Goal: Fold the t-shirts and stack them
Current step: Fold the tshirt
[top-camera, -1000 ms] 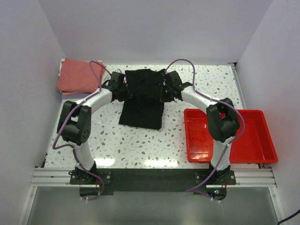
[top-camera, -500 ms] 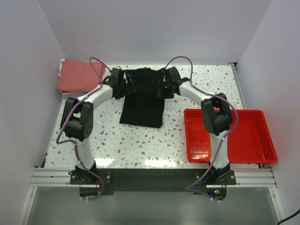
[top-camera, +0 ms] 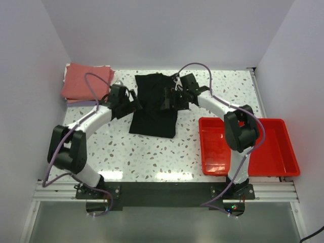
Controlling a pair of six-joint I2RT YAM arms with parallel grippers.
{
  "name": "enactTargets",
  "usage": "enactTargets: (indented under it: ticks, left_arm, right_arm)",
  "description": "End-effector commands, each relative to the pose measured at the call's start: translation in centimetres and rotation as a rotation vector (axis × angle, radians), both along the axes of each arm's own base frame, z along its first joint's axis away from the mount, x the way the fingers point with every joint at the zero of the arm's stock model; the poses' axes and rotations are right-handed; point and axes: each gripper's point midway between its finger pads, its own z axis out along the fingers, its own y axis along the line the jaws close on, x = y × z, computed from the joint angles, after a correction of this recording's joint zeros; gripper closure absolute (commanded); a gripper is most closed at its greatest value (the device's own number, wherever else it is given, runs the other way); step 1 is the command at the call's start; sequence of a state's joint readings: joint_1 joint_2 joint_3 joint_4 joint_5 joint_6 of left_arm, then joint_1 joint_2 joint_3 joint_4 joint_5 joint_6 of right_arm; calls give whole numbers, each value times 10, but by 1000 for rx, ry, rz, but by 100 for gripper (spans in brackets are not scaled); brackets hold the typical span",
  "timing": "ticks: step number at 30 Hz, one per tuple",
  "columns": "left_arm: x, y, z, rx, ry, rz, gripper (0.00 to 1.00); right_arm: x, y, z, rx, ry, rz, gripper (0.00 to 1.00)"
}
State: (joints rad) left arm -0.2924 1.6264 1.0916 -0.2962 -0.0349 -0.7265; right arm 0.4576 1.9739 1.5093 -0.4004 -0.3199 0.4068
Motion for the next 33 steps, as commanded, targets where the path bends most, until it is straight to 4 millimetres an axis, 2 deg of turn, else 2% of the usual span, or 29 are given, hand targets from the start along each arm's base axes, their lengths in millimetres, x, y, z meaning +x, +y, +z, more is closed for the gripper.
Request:
enactTargets:
  ticks: [1,2,3,4,6,7,9,10,12,13,15,16,17,18,20,22,23,26,27,30,33]
  left_arm:
    - [-33,18,6,-24,-30,80,0]
    - [-42,22,3,-23,-26,92,0]
    - [-50,27,9,-35,-42,117,0]
    - [-68,33,-7,-18,6,128,0]
    - [-83,41,-9,-13,12,157,0]
    - [-97,46,-20,5,48,167,0]
    - [-107,53,-18,19,37,182,0]
    - [-116,58,-24,35,61,191,0]
    - [-121,62,-21,43,45,199,0]
    - [-125,64,-23,47,52,203,0]
    - [-125,64,-18,42,31,202,0]
    - [-125,64,-16,40,24,203,0]
    - [-124,65,-15,43,20,198,0]
    - [-123,64,-14,41,15,194,0]
    - [-121,63,-13,41,9,190,0]
    - [-121,62,-14,40,15,183,0]
    - [-122,62,-16,44,21,179,0]
    - [-120,60,-18,43,21,168,0]
    - [-120,59,-18,40,20,164,0]
    - [-117,56,-20,28,19,151,0]
    - [-114,50,-23,13,22,129,0]
  right_arm:
    - [-32,61,52,195,-80,224,1]
    - [-38,70,51,203,-73,252,1]
    - [-38,80,47,206,-67,272,1]
    - [-47,94,46,218,-56,312,1]
    - [-45,111,37,227,-49,341,1]
    - [-50,122,35,247,-31,365,1]
    - [-47,139,30,280,-20,394,1]
    - [-49,148,31,299,-21,410,1]
    - [-41,161,41,345,-46,429,1]
    - [-38,165,30,342,-29,428,1]
    - [-27,171,31,342,-46,414,1]
    - [-20,172,21,331,-45,400,1]
    - [-14,172,20,328,-53,394,1]
    - [-5,176,30,339,-86,391,1]
    - [13,179,31,359,-121,378,1]
    - [29,175,26,369,-130,345,1]
    - [36,176,16,373,-130,334,1]
    - [46,175,0,388,-118,326,1]
    - [45,175,-15,382,-101,325,1]
    - [45,176,-34,388,-72,321,1]
    - [47,175,-40,386,-72,311,1]
